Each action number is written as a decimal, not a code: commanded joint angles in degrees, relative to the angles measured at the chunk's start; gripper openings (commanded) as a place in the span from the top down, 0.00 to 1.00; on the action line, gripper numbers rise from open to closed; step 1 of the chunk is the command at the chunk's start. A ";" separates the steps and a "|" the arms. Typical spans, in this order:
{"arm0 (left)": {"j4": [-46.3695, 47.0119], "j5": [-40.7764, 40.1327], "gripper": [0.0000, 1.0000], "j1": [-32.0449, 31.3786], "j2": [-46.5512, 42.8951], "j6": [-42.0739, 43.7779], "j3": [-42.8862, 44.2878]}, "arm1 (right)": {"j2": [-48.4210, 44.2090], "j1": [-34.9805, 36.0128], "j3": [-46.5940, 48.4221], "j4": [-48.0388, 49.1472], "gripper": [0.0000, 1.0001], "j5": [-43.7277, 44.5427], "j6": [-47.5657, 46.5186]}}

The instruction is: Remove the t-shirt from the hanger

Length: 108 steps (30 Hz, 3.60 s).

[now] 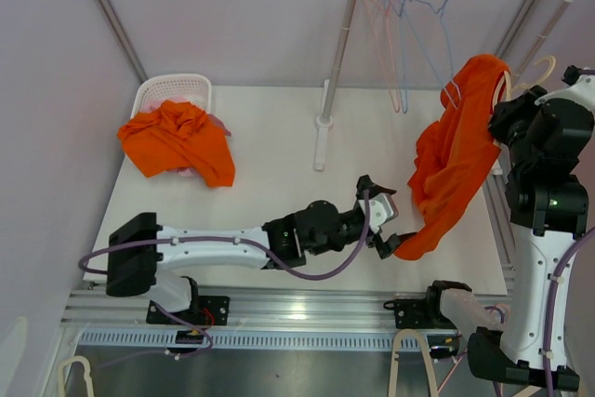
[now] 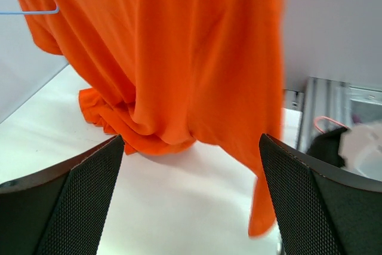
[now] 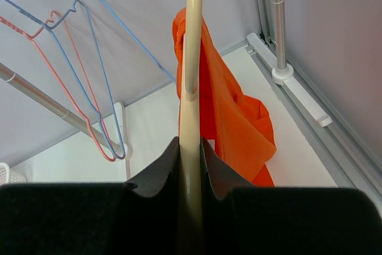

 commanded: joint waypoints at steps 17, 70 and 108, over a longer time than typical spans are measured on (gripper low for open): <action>4.12 18.58 0.01 -0.25 1.01 -3.87 3.68 | 0.13 1.54 3.69 3.63 1.00 0.68 2.49; -26.49 4.52 0.99 11.97 11.05 -34.62 24.93 | 8.92 13.23 19.88 -21.79 1.00 10.86 -5.41; -30.61 28.86 0.99 77.62 15.17 -23.82 81.31 | 53.30 4.37 52.29 12.95 1.00 -0.46 -7.97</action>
